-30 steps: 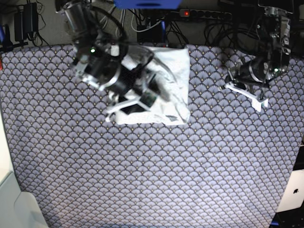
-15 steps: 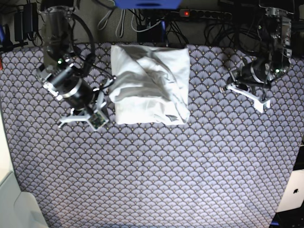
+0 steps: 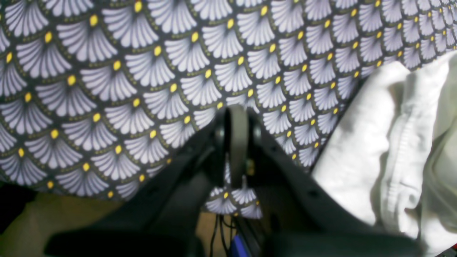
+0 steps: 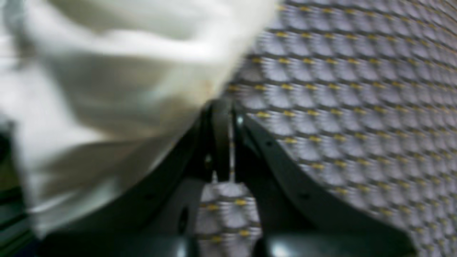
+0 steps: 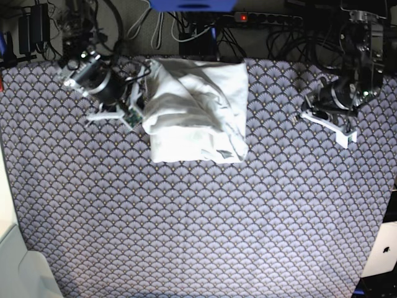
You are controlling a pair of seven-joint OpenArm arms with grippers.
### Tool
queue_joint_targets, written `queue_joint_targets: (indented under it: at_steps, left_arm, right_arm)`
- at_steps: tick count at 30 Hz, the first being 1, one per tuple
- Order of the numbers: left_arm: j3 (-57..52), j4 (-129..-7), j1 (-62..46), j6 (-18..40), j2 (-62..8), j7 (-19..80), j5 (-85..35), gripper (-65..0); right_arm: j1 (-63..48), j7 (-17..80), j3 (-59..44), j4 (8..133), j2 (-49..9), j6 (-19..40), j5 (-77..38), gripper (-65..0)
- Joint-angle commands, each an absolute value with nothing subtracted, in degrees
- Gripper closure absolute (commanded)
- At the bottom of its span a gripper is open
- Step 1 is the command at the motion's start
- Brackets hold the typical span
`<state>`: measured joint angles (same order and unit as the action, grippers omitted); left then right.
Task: Fold the T-shirt properly
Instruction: 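Release the shirt and raise the right gripper away from the bundle, then move the left gripper to the bundle's edge and pinch the loose fabric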
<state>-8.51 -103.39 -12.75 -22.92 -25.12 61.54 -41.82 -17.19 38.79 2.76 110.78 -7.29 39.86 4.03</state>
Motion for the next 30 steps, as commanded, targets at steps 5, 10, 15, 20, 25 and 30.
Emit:
queue_joint_targets:
  at_steps: [5, 10, 15, 20, 25, 30]
  left_arm:
    - [-9.2, -104.2, -13.8, -22.9, -27.5, 60.7, -41.8, -0.5]
    - [-13.8, -104.2, -16.4, -22.9, -28.1, 60.7, -41.9, -0.5]
    - [-17.2, -104.6, -19.4, -22.8, -28.1, 60.7, -41.9, -0.5]
    - [-19.0, -104.7, -21.1, -22.8, -28.1, 61.1, -41.9, -0.5]
    - [-18.6, -104.7, -22.0, -22.8, -29.0, 61.2, -42.2, -0.5]
    - [-18.6, -106.9, -22.5, -22.8, -29.0, 61.3, -42.3, -0.5]
  right_arm:
    - [-18.9, 37.7, 6.7, 113.4, -7.7, 40.0, 3.2, 0.0]
    - [-19.9, 37.6, 13.0, 115.2, -10.1, 40.0, 3.2, 0.0]
    - [-21.2, 37.6, 17.5, 115.1, -11.2, 40.0, 3.4, 0.0]
    - [-21.2, 37.6, 21.5, 115.2, -13.9, 40.0, 3.5, 0.0]
    - [-20.4, 37.4, 21.5, 115.7, -14.1, 40.0, 3.5, 0.0]
    - [-18.2, 33.1, 21.4, 115.7, -13.5, 40.0, 3.5, 0.0]
